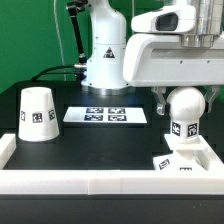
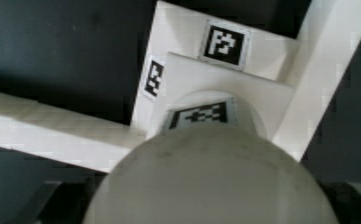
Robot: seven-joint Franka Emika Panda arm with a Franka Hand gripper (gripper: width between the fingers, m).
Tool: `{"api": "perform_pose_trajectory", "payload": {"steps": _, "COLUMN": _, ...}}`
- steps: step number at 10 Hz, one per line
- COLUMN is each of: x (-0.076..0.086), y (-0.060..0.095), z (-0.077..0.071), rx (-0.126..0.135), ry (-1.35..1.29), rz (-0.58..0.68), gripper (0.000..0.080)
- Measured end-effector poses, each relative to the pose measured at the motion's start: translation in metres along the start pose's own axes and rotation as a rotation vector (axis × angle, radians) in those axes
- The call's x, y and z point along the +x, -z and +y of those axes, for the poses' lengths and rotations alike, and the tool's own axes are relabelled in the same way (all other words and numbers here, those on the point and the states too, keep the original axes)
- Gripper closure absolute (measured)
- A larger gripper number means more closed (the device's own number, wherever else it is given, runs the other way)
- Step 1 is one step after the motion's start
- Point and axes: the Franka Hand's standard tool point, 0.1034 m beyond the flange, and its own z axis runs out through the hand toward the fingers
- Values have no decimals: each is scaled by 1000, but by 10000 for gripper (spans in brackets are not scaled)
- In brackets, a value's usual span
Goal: Assemble lamp
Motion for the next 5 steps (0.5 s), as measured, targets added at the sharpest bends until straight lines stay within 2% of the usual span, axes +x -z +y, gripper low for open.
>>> {"api": "perform_pose_trajectory", "payload": {"steps": 3, "x": -3, "y": 0, "z": 0, "rx": -7, "ry": -373, "rz": -15, "gripper": 222}}
{"api": "perform_pose_trajectory", "payload": {"steps": 5, "x": -5, "y": -1, "z": 0, "rx": 6, "ry": -594, "rz": -37, "gripper": 222}}
